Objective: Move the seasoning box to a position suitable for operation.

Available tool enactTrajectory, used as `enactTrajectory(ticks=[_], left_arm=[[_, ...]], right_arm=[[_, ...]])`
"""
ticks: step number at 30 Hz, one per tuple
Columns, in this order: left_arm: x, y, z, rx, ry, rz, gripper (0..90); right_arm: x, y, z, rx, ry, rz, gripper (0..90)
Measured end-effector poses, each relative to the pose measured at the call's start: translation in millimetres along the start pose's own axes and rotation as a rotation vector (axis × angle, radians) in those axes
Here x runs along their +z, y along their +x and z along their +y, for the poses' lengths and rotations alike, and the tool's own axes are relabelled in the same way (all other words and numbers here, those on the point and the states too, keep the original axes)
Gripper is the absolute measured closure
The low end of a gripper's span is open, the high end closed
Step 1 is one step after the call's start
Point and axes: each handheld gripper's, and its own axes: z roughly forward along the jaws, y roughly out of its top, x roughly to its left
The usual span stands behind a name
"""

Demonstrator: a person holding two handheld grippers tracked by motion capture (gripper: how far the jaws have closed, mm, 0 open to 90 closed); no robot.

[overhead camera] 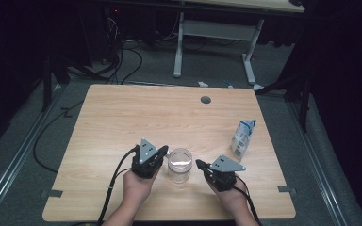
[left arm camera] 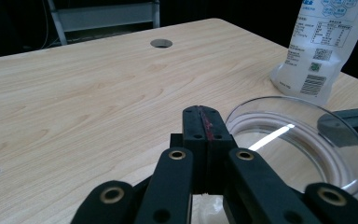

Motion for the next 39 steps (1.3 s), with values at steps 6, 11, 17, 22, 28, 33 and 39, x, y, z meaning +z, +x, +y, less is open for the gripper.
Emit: enactTrajectory(ticks=[6, 11, 17, 22, 28, 33, 39], left_arm=[[1.2, -0.3, -0.7, -0.005, 0.002, -0.009, 90.0], [1.9, -0.9, -1.0, -0.010, 0.001, -0.014, 90.0], [1.8, -0.2, -1.4, -0.012, -0.002, -0.018, 90.0], [1.7, 1.1, -2.2, -0.025, -0.007, -0.026, 90.0], [1.8, 1.5, -2.3, -0.029, -0.007, -0.028, 90.0], [-0.7, 1.7, -2.6, -0.040, -0.007, -0.026, 90.0], [-18.3, 2.5, -14.8, -0.056, -0.038, -0.036, 90.0]], right_arm=[[-0.7, 0.2, 0.3, 0.000, -0.007, 0.003, 89.9], [-2.3, 2.2, 2.0, -0.001, -0.018, 0.006, 89.9], [-3.7, 5.4, 3.9, -0.009, -0.031, 0.011, 89.9], [-5.5, 8.0, 6.1, -0.017, -0.039, 0.016, 89.9], [-6.2, 10.1, 7.4, -0.020, -0.046, 0.025, 89.9], [-6.8, 11.9, 8.6, -0.020, -0.054, 0.034, 89.9], [-7.1, 14.2, 9.8, -0.022, -0.061, 0.045, 89.8]])
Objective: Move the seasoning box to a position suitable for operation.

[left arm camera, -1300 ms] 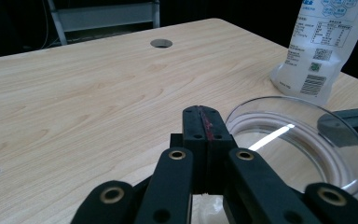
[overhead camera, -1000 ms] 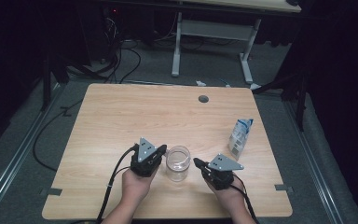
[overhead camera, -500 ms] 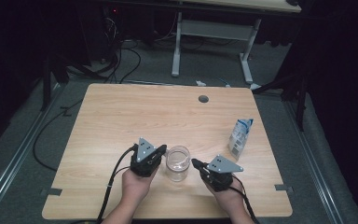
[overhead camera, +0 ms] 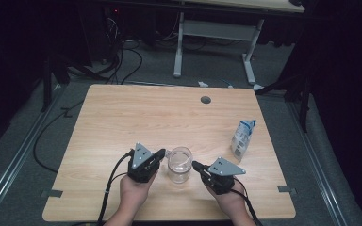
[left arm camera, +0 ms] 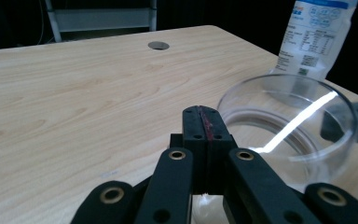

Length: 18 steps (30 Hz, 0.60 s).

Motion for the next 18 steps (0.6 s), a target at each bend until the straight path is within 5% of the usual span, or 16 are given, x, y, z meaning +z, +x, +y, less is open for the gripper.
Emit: enactTrajectory(ticks=[7, 18], left_arm=[[-13.3, -11.5, -25.2, 0.015, 0.010, -0.035, 90.0], [-7.6, -27.0, -30.1, 0.029, 0.017, -0.105, 90.0]], right_arm=[[0.9, 3.9, 0.7, -0.003, -0.001, 0.006, 89.8], [-2.0, 6.5, 5.7, -0.001, -0.020, 0.007, 89.8]])
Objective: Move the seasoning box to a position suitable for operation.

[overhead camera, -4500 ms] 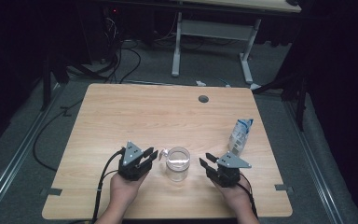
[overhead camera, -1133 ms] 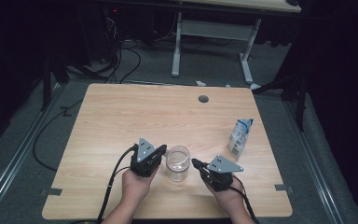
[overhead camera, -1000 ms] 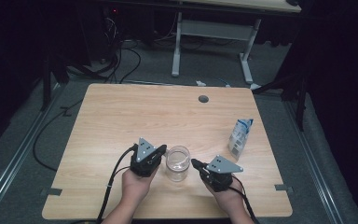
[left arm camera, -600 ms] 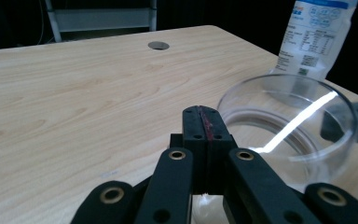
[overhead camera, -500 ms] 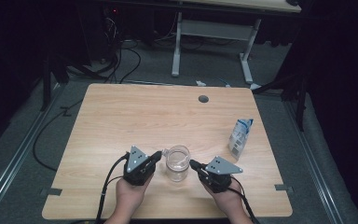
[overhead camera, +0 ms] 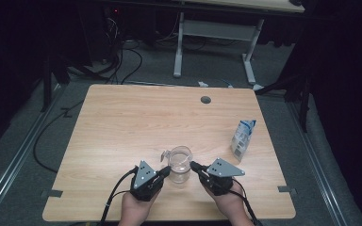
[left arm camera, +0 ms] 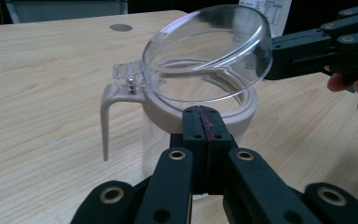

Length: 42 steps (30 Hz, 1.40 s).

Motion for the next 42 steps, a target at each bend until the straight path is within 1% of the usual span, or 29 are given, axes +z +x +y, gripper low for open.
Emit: enactTrajectory(ticks=[2, 7, 9, 13, 16, 23, 29, 34, 42], left_arm=[[0.5, -0.7, -0.1, -0.005, 0.000, -0.011, 90.0], [1.7, -3.1, 2.5, -0.012, -0.012, -0.017, 90.0], [1.9, -3.8, 2.9, -0.009, -0.015, -0.016, 90.0], [1.8, -3.4, 4.2, -0.023, -0.028, -0.017, 90.0], [1.5, -2.9, 4.9, -0.028, -0.034, -0.015, 90.0], [0.6, 0.2, 6.5, -0.039, -0.045, -0.011, 90.0], [-0.8, 4.8, 8.4, -0.060, -0.066, 0.001, 90.0], [-2.5, 9.3, 10.0, -0.070, -0.076, 0.010, 90.0], [-5.6, 17.7, 9.4, -0.092, -0.095, 0.043, 89.7]], right_arm=[[-0.8, 0.6, 0.8, -0.003, -0.003, -0.002, 89.8], [-1.1, 1.6, 1.3, -0.005, -0.005, -0.002, 89.8], [-0.9, 1.9, 1.4, -0.003, -0.005, 0.001, 89.7], [1.8, 0.3, 0.0, 0.003, -0.005, -0.001, 89.6], [4.3, -0.9, -1.1, 0.017, -0.001, 0.006, 89.7], [10.2, -1.6, -2.9, 0.026, 0.004, 0.020, 89.8], [11.2, -1.1, -4.2, 0.028, -0.008, 0.025, 89.8], [11.7, 0.0, -4.7, 0.023, -0.010, 0.022, 89.8], [11.8, 0.8, -4.9, 0.020, -0.011, 0.023, 89.7]])
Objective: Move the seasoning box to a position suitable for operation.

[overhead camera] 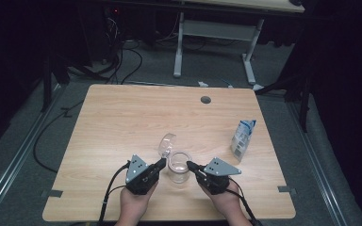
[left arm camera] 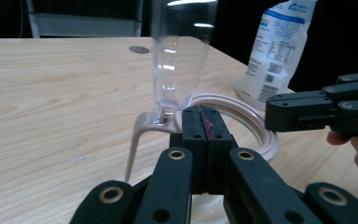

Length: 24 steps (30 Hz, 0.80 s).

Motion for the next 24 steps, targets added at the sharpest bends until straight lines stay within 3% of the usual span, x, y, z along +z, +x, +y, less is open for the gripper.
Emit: enactTrajectory(ticks=[6, 11, 16, 20, 24], left_arm=[[-2.1, 3.8, -1.0, -0.004, 0.001, 0.007, 89.4], [-7.2, 7.5, -3.7, 0.031, 0.027, 0.010, 86.2], [-18.0, 26.6, -15.4, 0.058, 0.101, 0.053, 82.1], [-30.4, 44.8, -27.6, 0.107, 0.160, 0.117, 76.4], [-40.1, 62.2, -35.9, 0.101, 0.177, 0.146, 68.8]], right_arm=[[-0.4, 0.6, 0.1, -0.003, 0.004, -0.002, 89.4], [-2.7, -0.9, 0.7, 0.000, 0.003, -0.004, 84.9], [-10.3, -12.3, -2.3, 0.032, -0.006, -0.039, 81.8], [-13.9, -23.1, -10.1, 0.061, 0.010, -0.090, 79.0], [-13.9, -33.0, -20.2, 0.085, 0.029, -0.131, 75.4]])
